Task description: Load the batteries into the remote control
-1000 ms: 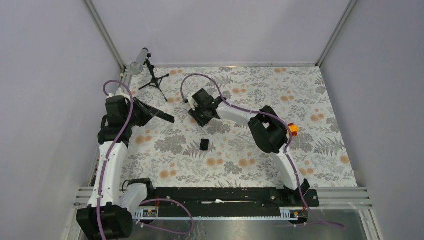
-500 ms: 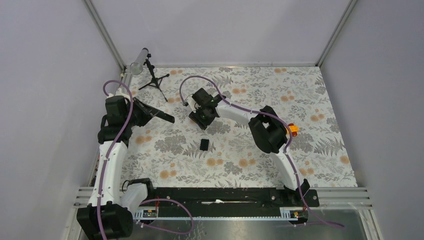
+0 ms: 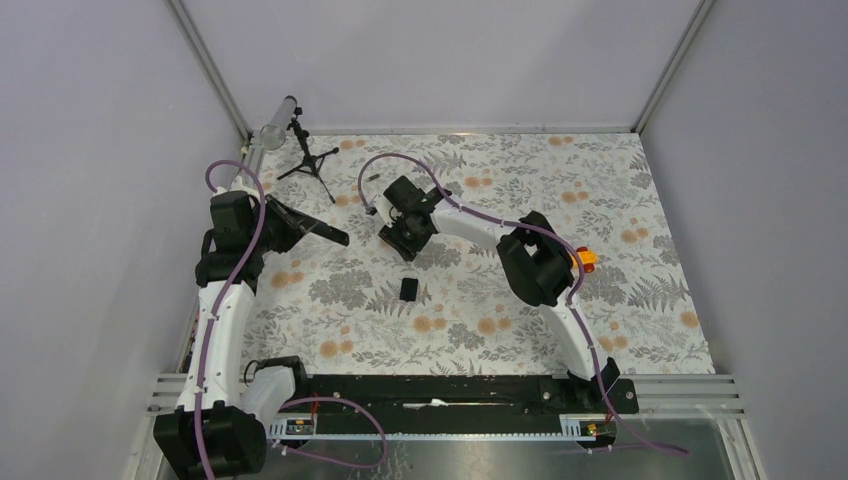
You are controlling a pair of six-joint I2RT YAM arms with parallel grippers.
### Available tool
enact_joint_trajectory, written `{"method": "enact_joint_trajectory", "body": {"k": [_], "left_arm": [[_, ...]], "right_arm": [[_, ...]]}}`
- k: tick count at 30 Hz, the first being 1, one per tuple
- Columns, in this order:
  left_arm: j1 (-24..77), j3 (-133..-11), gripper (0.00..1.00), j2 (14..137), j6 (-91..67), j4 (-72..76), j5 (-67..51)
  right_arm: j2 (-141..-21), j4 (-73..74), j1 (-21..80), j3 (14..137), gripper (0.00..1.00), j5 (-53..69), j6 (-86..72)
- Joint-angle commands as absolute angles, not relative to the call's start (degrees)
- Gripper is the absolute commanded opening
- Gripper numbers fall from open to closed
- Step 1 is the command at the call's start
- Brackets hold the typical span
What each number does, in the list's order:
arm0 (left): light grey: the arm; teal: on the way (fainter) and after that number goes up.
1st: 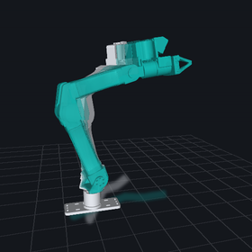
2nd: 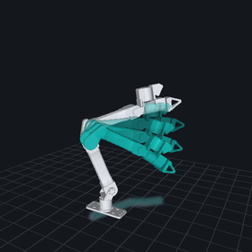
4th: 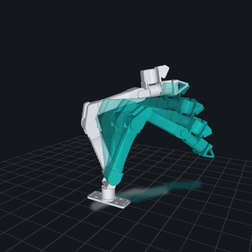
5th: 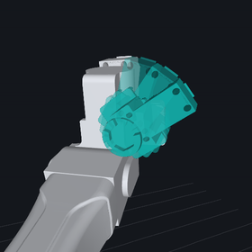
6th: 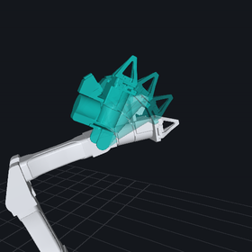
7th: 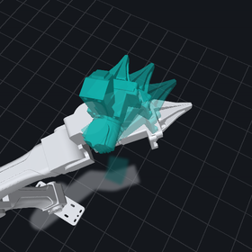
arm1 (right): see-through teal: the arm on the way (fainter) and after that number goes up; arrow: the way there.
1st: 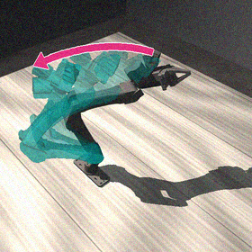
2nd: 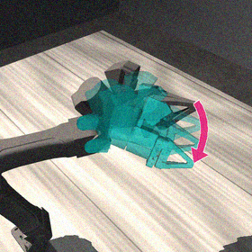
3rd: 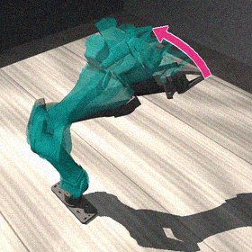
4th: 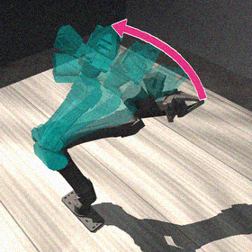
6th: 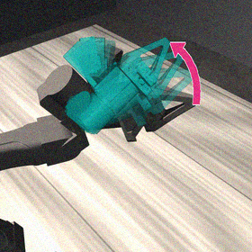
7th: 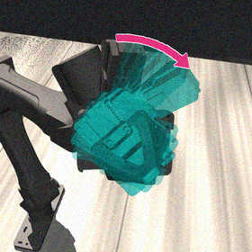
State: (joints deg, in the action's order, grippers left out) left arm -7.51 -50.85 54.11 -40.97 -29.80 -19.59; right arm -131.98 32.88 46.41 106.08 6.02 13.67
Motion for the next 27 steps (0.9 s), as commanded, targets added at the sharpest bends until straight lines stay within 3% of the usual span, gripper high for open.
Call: {"method": "enact_joint_trajectory", "body": {"k": [1, 6, 12, 20, 27], "left_arm": [[-7.99, -50.93, 0.0, 53.17, -40.97, -26.54, -20.52], [-8.08, -51.5, 0.0, 53.26, -40.39, -27.07, -19.86], [-8.17, -53.03, 0.0, 52.94, -39.4, -28.33, -18.22], [-8.34, -53.44, 0.0, 52.87, -39.7, -29.92, -17.96], [-8.35, -53.48, 0.0, 52.16, -38.84, -32.34, -16.75]], "right_arm": [[-132.25, 32.52, 45.71, 109.05, 0.59, 4.19, 11.97], [-129.27, 24.41, 41.15, 110.27, 0.71, 8.92, 1.38], [-135.54, 17.01, 35.46, 123.04, 0.62, 16.67, -17.77], [-161.62, 7.64, 34.94, 154.61, 0.54, 25.82, -41.0], [-163.45, -24.49, 35.02, 141.71, 0.55, 21.63, -57.85]]}}
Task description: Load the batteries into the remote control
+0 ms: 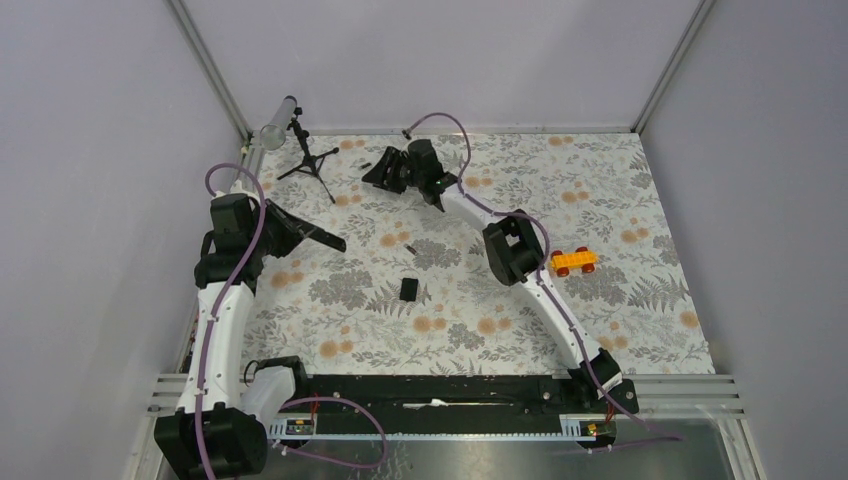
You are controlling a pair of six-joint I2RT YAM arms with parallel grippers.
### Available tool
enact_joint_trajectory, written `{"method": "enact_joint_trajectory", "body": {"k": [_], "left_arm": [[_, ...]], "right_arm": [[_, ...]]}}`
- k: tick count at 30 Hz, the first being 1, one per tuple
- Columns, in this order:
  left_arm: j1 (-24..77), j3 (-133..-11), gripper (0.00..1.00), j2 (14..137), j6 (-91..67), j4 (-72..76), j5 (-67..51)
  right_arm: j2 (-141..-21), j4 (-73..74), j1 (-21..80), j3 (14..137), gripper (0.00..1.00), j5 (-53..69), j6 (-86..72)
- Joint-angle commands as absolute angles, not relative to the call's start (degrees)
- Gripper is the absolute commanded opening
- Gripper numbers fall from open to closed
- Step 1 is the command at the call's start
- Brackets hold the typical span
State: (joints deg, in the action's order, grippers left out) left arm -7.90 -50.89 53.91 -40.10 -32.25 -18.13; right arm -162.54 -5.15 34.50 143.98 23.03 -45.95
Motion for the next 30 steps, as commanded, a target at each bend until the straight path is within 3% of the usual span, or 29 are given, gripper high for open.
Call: {"method": "enact_joint_trajectory", "body": {"k": [1, 5, 9, 18, 23, 30], "left_arm": [[-8.35, -53.36, 0.0, 52.17, -38.87, -32.39, -16.83], [-8.3, -53.59, 0.0, 52.62, -38.56, -32.92, -16.76], [-8.41, -54.11, 0.0, 52.87, -38.23, -32.92, -16.97], [-8.44, -53.27, 0.0, 52.04, -32.97, -31.8, -17.82], [-8.41, -49.98, 0.0, 50.76, -29.3, -26.2, -27.63], [-8.35, -49.22, 0.0, 49.48, -27.35, -23.64, -31.17]], "right_arm": [[-164.41, -25.21, 35.03, 142.45, 0.55, 21.47, -58.18], [-166.34, -24.29, 35.04, 145.26, 0.54, 22.09, -57.5], [-163.11, -21.41, 34.91, 140.18, 0.54, 24.26, -53.22], [-138.32, 13.28, 34.47, 121.53, 0.63, 13.18, -22.73], [-128.98, 27.66, 34.96, 112.69, 0.66, 10.13, -9.77], [-121.53, 32.44, 42.55, 98.08, 0.66, 4.8, 6.55]]}}
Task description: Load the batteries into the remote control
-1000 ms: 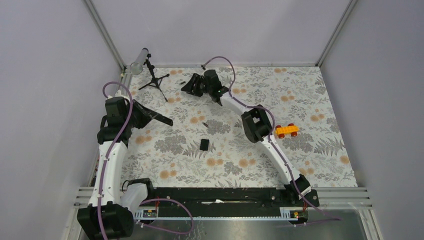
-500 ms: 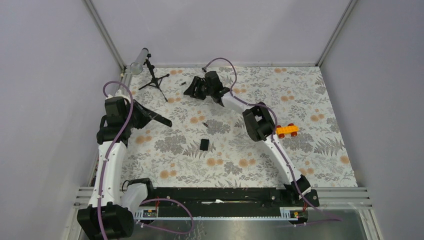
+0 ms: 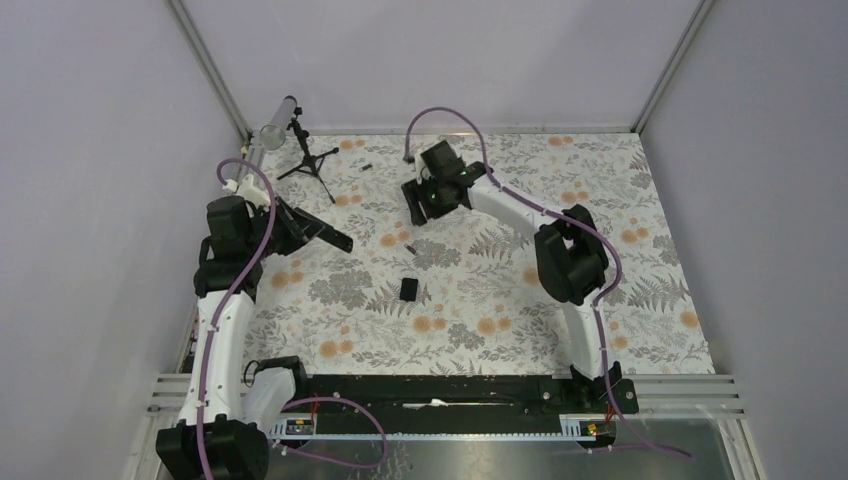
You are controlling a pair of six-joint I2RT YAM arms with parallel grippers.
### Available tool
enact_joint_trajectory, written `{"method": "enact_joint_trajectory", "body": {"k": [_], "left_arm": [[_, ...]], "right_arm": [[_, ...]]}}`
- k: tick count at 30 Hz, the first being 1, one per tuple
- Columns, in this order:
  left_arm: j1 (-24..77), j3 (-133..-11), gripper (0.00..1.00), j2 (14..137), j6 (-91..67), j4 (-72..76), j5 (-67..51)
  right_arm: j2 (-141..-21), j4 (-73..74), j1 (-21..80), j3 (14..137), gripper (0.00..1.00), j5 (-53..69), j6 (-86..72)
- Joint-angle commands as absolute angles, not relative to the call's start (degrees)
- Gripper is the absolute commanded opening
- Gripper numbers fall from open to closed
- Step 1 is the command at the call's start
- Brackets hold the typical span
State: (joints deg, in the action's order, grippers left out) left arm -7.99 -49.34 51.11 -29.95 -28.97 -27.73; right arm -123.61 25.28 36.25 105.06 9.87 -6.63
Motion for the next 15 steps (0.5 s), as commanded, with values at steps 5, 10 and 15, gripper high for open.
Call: {"method": "enact_joint_trajectory", "body": {"k": [5, 10, 15], "left_arm": [[-8.35, -49.24, 0.0, 48.53, -27.24, -24.67, -30.05], [-8.35, -48.54, 0.0, 47.32, -27.33, -24.96, -30.11], [-8.31, -48.43, 0.0, 46.92, -27.33, -25.03, -30.23]], "right_arm": [[-122.32, 30.51, 45.68, 97.65, 0.65, 2.06, 3.67], [-124.46, 28.65, 46.94, 99.07, 0.66, -2.21, 2.68], [-128.13, 30.01, 47.37, 102.75, 0.65, -5.9, 2.94]]}}
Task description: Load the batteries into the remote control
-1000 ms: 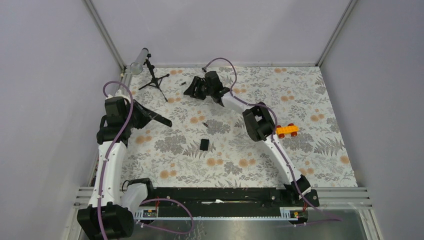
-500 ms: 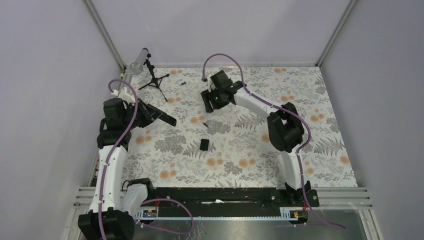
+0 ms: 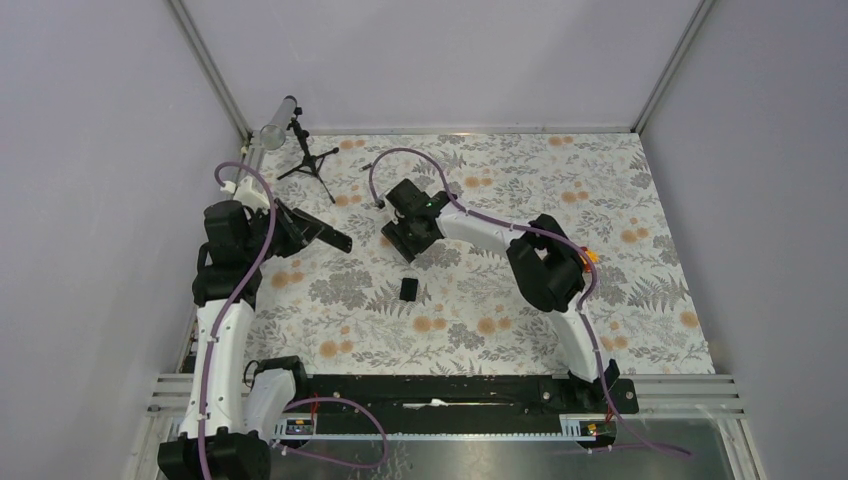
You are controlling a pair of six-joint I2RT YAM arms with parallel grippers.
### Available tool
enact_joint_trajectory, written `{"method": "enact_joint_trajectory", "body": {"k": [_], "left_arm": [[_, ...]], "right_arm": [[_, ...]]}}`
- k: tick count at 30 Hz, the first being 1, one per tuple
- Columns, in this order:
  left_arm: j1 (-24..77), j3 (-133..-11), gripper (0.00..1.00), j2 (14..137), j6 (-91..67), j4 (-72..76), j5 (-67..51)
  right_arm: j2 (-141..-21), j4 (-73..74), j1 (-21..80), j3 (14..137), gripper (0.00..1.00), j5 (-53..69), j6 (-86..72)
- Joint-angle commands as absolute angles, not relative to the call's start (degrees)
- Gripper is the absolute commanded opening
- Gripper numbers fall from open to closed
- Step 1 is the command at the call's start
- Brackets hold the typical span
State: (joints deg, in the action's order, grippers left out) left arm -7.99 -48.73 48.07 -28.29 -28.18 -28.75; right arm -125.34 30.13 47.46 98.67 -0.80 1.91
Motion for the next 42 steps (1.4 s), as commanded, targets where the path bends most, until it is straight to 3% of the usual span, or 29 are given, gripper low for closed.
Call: {"method": "enact_joint_trajectory", "body": {"k": [1, 15, 17, 20, 25, 33, 42], "left_arm": [[-8.31, -48.45, 0.0, 46.93, -27.33, -25.11, -30.17], [-8.35, -48.72, 0.0, 47.23, -27.22, -25.43, -30.34], [-8.35, -48.99, 0.0, 47.2, -27.0, -25.65, -30.27], [-8.34, -49.13, 0.0, 47.15, -26.74, -26.02, -30.13], [-8.35, -49.04, 0.0, 47.21, -26.8, -26.03, -30.08], [-8.35, -49.14, 0.0, 47.47, -26.97, -25.96, -30.61], [-8.35, -49.18, 0.0, 46.52, -27.08, -25.88, -31.51]], "right_arm": [[-128.71, 30.12, 47.37, 103.35, 0.64, -6.04, 2.91], [-136.11, 37.0, 47.37, 114.13, 0.27, -2.27, 2.41], [-136.66, 38.74, 47.37, 115.23, 0.27, -1.88, 2.22], [-137.38, 41.96, 47.36, 116.67, 0.36, -1.49, 2.07], [-138.3, 46.16, 47.37, 118.7, 0.37, -1.88, 1.86], [-140.06, 45.97, 47.37, 120.12, 0.14, -3.68, 1.63], [-130.67, 36.03, 47.32, 112.24, 0.09, -4.15, -0.39]]}}
